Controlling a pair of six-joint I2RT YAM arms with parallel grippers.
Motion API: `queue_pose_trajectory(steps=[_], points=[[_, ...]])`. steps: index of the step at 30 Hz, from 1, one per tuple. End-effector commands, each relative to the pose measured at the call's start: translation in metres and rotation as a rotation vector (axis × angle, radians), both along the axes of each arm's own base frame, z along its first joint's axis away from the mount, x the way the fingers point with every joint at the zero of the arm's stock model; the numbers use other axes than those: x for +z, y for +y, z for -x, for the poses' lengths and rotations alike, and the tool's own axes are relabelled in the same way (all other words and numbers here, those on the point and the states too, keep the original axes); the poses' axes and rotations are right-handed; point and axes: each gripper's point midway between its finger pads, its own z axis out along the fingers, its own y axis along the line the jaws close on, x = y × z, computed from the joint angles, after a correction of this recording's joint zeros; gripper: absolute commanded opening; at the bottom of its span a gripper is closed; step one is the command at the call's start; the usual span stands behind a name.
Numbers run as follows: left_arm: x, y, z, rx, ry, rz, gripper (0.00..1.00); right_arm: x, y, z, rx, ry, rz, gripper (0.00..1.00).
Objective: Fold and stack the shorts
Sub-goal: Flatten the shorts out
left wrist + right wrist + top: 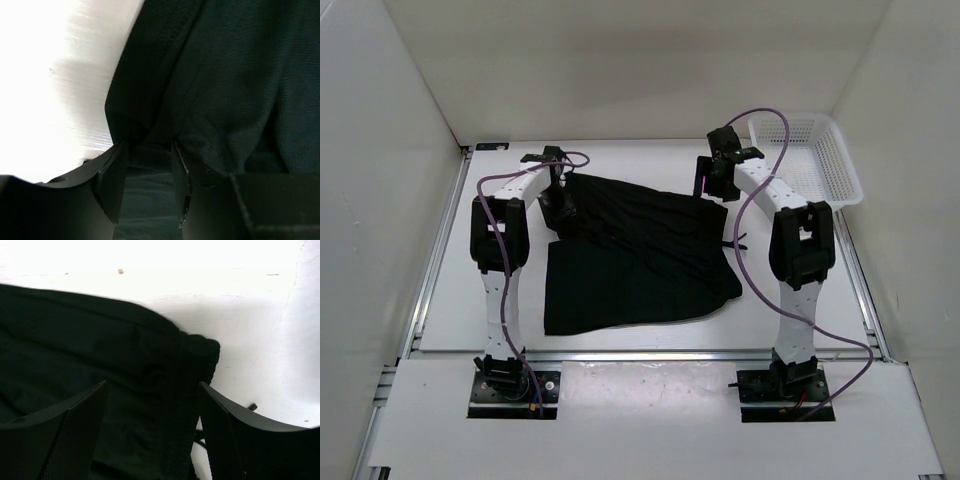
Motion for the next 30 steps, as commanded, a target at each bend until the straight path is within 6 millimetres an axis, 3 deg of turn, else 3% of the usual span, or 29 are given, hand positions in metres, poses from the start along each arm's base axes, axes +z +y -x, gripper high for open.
queue_pose_trajectory(steps=[1,8,13,14,17,23,26,27,30], points=[[0.023,-0.011,-0.013,-0.013,-0.085,0.051,0.5,-0.004,-0.011,-0.008,-0.003,0.013,0.06,0.76],[0.025,-0.012,-0.023,0.02,-0.114,0.053,0.49,-0.01,-0.019,-0.016,-0.013,0.029,0.07,0.76],[0.012,-0.017,-0.029,0.025,-0.093,0.073,0.51,-0.009,-0.016,-0.025,-0.005,0.014,0.07,0.76],[0.015,-0.017,-0.031,0.033,-0.102,0.076,0.44,-0.014,-0.016,-0.027,0.003,0.02,0.077,0.82],[0.013,-0.019,-0.031,0.031,-0.091,0.085,0.1,-0.028,-0.013,-0.034,0.028,0.046,0.088,0.83],[0.031,-0.006,-0.025,0.046,-0.122,0.022,0.1,-0.043,-0.004,-0.033,0.085,0.084,0.061,0.83],[0.046,-0.006,-0.022,0.046,-0.143,0.026,0.1,-0.056,-0.002,-0.031,0.092,0.109,0.054,0.7],[0.051,-0.005,-0.018,0.046,-0.142,0.025,0.1,-0.056,-0.002,-0.033,0.092,0.1,0.052,0.54],[0.059,-0.004,-0.01,0.046,-0.148,0.026,0.1,-0.056,-0.003,-0.033,0.087,0.098,0.061,0.2]])
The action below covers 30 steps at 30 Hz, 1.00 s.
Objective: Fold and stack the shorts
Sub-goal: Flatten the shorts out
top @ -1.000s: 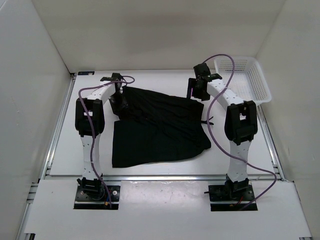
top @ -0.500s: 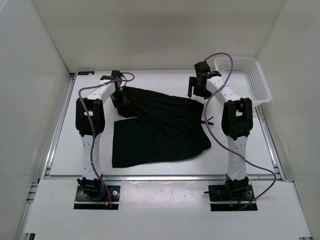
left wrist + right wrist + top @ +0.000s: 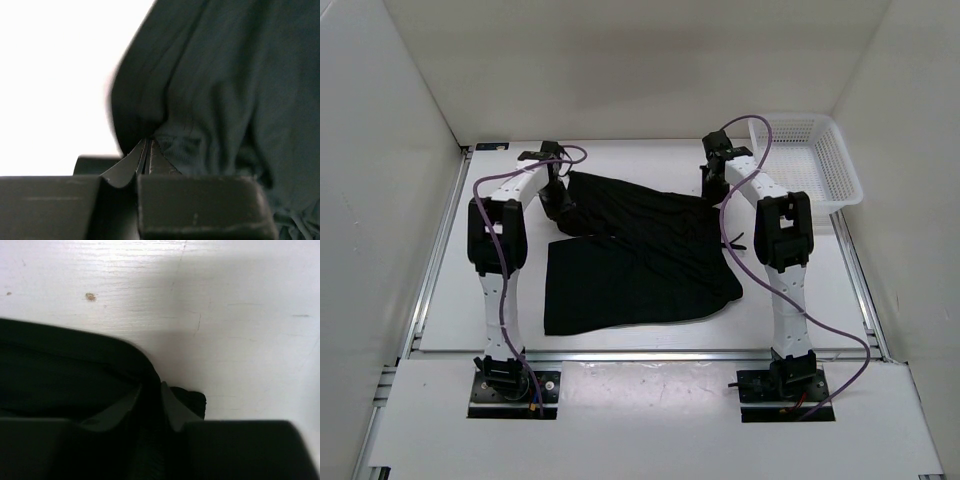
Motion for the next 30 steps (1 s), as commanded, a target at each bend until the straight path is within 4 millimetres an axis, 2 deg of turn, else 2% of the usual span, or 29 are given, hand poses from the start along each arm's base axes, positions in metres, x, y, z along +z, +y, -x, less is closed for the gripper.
queue_pose_trajectory(steps=[1,2,4,6,9,15,18,20,23,26,30], points=[[0.051,0.002,0.006,0.003,-0.092,0.0,0.1,0.009,0.001,-0.007,-0.002,-0.026,-0.003,0.0],[0.054,0.002,0.009,0.003,-0.094,0.0,0.1,0.006,-0.005,-0.006,-0.013,-0.024,0.023,0.0],[0.057,0.004,0.019,0.003,-0.089,-0.001,0.1,0.02,-0.005,-0.013,-0.041,-0.069,0.017,0.0],[0.059,0.006,0.027,0.005,-0.085,-0.01,0.1,0.017,-0.009,-0.011,-0.059,-0.066,0.032,0.0],[0.058,0.012,0.043,0.009,-0.068,-0.031,0.1,0.027,-0.007,-0.017,-0.06,-0.097,0.022,0.0],[0.041,0.022,0.072,0.019,-0.002,-0.052,0.1,0.028,-0.003,-0.023,-0.066,-0.104,0.006,0.0],[0.032,0.031,0.078,0.053,0.018,-0.08,0.1,0.028,-0.003,-0.023,-0.066,-0.104,0.006,0.0],[0.03,0.038,0.08,0.077,0.025,-0.095,0.1,0.028,-0.003,-0.023,-0.066,-0.104,0.006,0.0],[0.026,0.062,0.078,0.131,0.033,-0.125,0.1,0.031,-0.005,-0.025,-0.055,-0.116,0.022,0.0],[0.033,0.075,0.064,0.16,-0.002,-0.122,0.1,0.025,-0.003,-0.027,-0.051,-0.107,0.017,0.0],[0.035,0.076,0.058,0.128,-0.006,-0.108,0.1,0.025,0.002,-0.029,-0.04,-0.108,-0.006,0.02]])
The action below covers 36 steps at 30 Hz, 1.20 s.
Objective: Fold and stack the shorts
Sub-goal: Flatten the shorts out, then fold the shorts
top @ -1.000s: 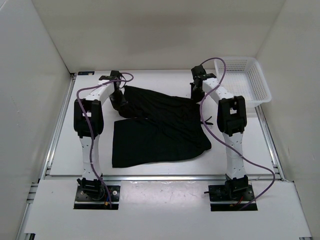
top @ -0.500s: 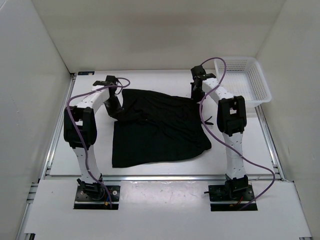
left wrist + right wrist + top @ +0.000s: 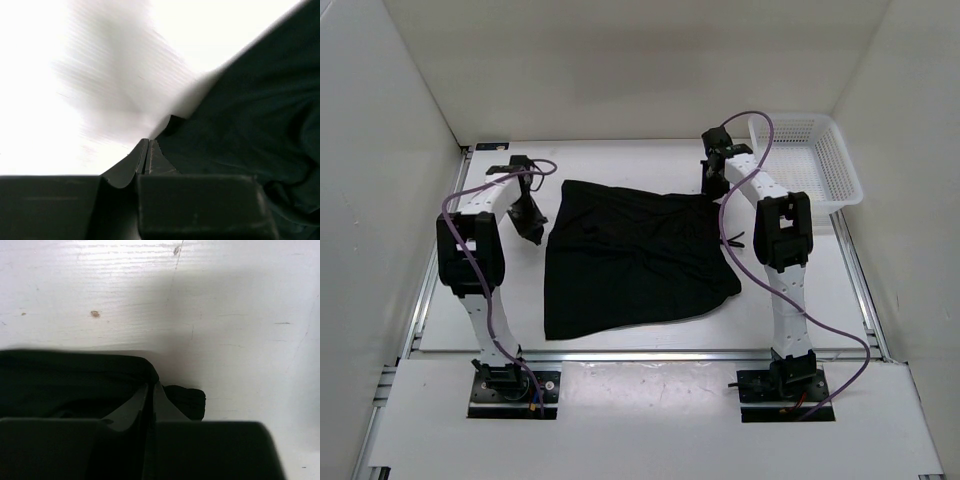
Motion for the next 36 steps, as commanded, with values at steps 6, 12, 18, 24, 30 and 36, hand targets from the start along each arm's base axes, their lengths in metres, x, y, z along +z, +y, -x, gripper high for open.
queue_pose_trajectory(steps=[6,12,18,24,30,36], points=[[0.036,0.001,-0.036,-0.033,-0.118,0.003,0.51,0.04,0.018,-0.025,0.04,-0.108,-0.085,0.4],[0.065,-0.017,-0.066,-0.079,-0.178,0.02,0.54,0.077,0.027,-0.026,0.059,-0.166,-0.148,0.63],[0.059,-0.031,-0.099,-0.141,-0.203,0.059,0.64,0.103,0.025,-0.016,0.054,-0.209,-0.165,0.53],[0.04,-0.042,-0.155,-0.194,-0.219,0.074,0.66,0.078,0.021,-0.016,0.075,-0.153,-0.119,0.62],[0.036,-0.044,-0.19,-0.196,-0.328,0.067,0.74,0.056,0.02,-0.015,0.097,-0.11,-0.093,0.79],[0.014,-0.063,-0.207,-0.218,-0.349,0.11,0.76,0.037,0.019,-0.014,0.096,-0.072,-0.084,0.76]])
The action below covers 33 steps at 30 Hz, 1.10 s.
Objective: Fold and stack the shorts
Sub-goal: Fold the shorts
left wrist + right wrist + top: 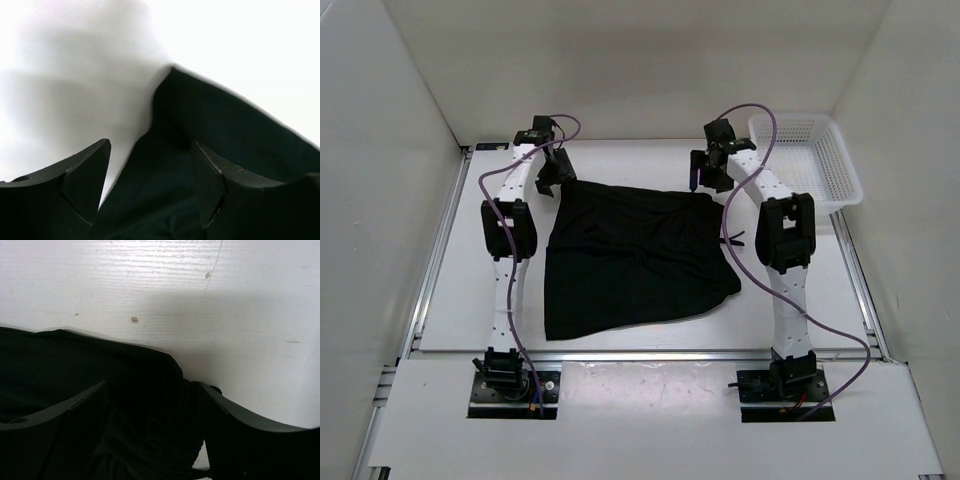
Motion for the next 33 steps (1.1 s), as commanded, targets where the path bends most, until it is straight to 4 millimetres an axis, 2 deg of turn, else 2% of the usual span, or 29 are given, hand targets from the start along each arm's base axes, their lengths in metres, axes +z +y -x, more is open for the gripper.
queue_pose_trajectory(steps=[1,5,6,8,9,10,11,12,13,14,15,16,17,18,19,23,24,26,28,30,31,33], points=[[0.014,-0.02,-0.022,-0.031,-0.093,0.059,0.76,-0.002,0.0,-0.003,0.022,0.005,0.011,0.75],[0.002,-0.033,-0.03,-0.048,-0.109,0.1,0.76,-0.012,0.0,-0.003,0.022,0.023,0.016,0.7],[-0.008,-0.034,-0.029,-0.039,-0.09,0.103,0.74,-0.009,0.0,-0.005,0.022,0.014,0.013,0.7],[-0.015,-0.045,-0.03,-0.061,-0.087,0.127,0.71,-0.015,-0.001,-0.005,0.017,0.024,0.024,0.67],[-0.017,-0.047,-0.03,-0.066,-0.086,0.137,0.69,-0.021,-0.002,-0.004,0.017,0.034,0.027,0.62],[-0.023,-0.055,-0.028,-0.082,-0.073,0.149,0.58,-0.021,-0.002,-0.004,0.017,0.034,0.027,0.59],[-0.022,-0.057,-0.03,-0.087,-0.085,0.159,0.48,-0.021,-0.001,-0.004,0.03,0.035,0.024,0.53],[-0.022,-0.057,-0.031,-0.087,-0.086,0.159,0.34,-0.026,-0.001,-0.003,0.03,0.046,0.027,0.38],[-0.017,-0.058,-0.035,-0.079,-0.105,0.165,0.2,-0.023,0.0,-0.005,0.03,0.035,0.024,0.28],[-0.008,-0.053,-0.038,-0.071,-0.121,0.166,0.1,-0.023,0.0,-0.005,0.03,0.035,0.024,0.17],[0.002,-0.054,-0.043,-0.064,-0.152,0.174,0.1,-0.023,-0.002,-0.006,0.024,0.033,0.033,0.01],[0.01,-0.053,-0.045,-0.048,-0.169,0.172,0.1,-0.019,-0.002,-0.009,0.019,0.019,0.037,0.0],[0.018,-0.043,-0.049,-0.027,-0.195,0.152,0.1,-0.012,-0.003,-0.01,0.005,0.006,0.036,0.0],[0.041,-0.041,-0.053,-0.013,-0.241,0.15,0.1,0.0,-0.004,-0.014,-0.001,-0.021,0.038,0.0],[0.051,-0.034,-0.057,0.015,-0.267,0.146,0.1,0.006,-0.006,-0.017,-0.016,-0.041,0.039,0.0],[0.092,-0.013,-0.075,0.07,-0.379,0.161,0.1,0.02,-0.014,-0.027,-0.052,-0.091,0.046,0.0],[0.091,-0.013,-0.077,0.078,-0.382,0.167,0.1,0.024,-0.013,-0.029,-0.053,-0.1,0.043,0.0],[0.084,0.002,-0.082,0.105,-0.377,0.182,0.1,0.025,-0.021,-0.033,-0.086,-0.105,0.057,0.0],[0.072,0.004,-0.082,0.111,-0.354,0.203,0.1,0.018,-0.028,-0.034,-0.108,-0.095,0.064,0.0],[0.07,0.004,-0.082,0.111,-0.354,0.203,0.1,0.012,-0.03,-0.034,-0.113,-0.087,0.075,0.0],[0.064,0.01,-0.083,0.121,-0.346,0.201,0.1,0.007,-0.036,-0.036,-0.126,-0.08,0.086,0.0],[0.058,0.01,-0.084,0.121,-0.343,0.201,0.1,0.009,-0.035,-0.04,-0.127,-0.09,0.082,0.0]])
